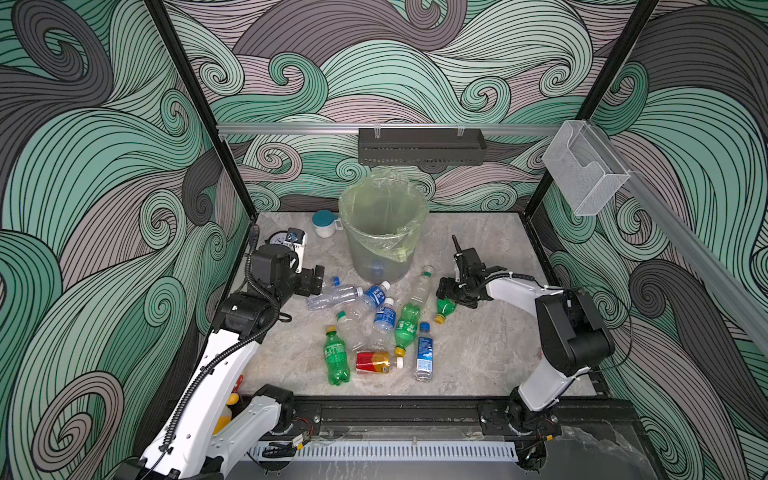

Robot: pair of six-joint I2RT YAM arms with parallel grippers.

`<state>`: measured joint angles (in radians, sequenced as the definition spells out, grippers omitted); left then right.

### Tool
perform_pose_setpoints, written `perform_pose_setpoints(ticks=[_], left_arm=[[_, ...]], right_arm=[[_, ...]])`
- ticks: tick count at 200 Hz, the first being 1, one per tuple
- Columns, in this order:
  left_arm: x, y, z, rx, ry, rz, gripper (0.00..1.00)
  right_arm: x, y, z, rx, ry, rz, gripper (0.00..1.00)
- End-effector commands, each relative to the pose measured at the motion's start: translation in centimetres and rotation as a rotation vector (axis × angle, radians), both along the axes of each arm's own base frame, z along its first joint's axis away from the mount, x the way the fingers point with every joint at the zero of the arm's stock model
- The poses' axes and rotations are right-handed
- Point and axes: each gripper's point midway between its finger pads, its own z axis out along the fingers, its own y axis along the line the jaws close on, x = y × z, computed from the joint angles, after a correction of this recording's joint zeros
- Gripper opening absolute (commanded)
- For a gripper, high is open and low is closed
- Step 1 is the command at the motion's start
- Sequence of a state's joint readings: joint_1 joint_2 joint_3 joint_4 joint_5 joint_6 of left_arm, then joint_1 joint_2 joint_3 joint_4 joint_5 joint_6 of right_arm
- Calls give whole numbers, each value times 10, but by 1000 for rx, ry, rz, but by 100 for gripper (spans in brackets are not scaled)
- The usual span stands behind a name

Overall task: Throw the plastic bottles in the bin
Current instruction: 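Grasp the small green soda bottle with the right gripper while the left gripper withdraws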

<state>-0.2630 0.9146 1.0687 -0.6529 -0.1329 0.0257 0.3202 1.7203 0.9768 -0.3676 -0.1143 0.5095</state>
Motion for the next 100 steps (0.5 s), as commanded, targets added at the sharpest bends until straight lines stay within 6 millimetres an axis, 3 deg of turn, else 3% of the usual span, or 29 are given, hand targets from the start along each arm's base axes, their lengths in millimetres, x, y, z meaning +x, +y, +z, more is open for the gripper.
perform_pose_setpoints(ticks=[1,100], left_arm=[[-1,7,-7,30,23,20,94],[-3,10,-23,35,43,36,94]], right_arm=[[0,-2,-7,-6,17,-10,79],[-7,-17,-12,-95,31,15,60]])
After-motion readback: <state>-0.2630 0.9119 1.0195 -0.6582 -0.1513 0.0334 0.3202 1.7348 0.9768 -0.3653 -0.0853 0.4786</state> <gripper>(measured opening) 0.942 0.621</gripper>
